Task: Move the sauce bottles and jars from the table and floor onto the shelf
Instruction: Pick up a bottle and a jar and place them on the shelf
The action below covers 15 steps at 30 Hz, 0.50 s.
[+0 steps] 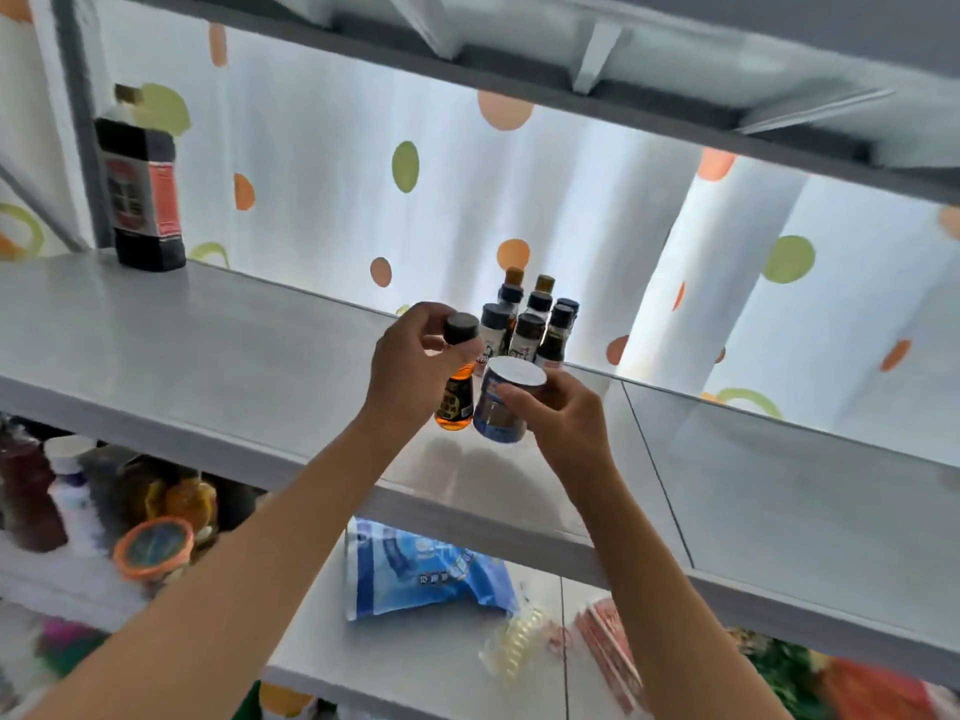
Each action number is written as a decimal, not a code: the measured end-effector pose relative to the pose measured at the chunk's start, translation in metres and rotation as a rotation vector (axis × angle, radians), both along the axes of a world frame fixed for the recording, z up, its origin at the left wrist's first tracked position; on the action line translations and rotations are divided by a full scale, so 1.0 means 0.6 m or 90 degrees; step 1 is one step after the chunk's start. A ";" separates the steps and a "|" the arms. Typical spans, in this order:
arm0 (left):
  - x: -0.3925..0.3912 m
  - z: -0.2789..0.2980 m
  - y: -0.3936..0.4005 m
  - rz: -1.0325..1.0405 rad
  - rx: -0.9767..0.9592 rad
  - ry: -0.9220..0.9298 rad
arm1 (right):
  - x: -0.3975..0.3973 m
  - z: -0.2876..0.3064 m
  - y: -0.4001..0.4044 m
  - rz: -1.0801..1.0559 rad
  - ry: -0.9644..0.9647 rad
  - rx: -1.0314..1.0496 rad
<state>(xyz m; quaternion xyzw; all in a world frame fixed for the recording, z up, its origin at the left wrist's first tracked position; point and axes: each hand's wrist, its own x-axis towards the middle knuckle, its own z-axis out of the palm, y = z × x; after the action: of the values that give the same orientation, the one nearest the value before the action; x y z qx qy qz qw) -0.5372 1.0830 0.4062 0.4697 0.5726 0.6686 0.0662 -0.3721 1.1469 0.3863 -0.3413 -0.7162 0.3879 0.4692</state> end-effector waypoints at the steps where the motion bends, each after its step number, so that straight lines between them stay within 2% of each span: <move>1: -0.004 -0.003 0.016 -0.004 -0.005 0.013 | -0.004 -0.001 0.012 -0.013 -0.015 0.006; 11: -0.008 -0.027 0.154 0.058 -0.029 0.068 | -0.028 -0.011 0.135 -0.070 -0.144 -0.003; 15: -0.015 -0.035 0.173 0.038 -0.044 0.073 | -0.035 -0.029 0.155 -0.075 -0.140 -0.003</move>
<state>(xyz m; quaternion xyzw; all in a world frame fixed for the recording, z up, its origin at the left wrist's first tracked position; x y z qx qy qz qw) -0.5462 1.1866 0.3849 0.4874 0.6120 0.6222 0.0293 -0.3929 1.2399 0.3688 -0.4244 -0.7413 0.3215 0.4087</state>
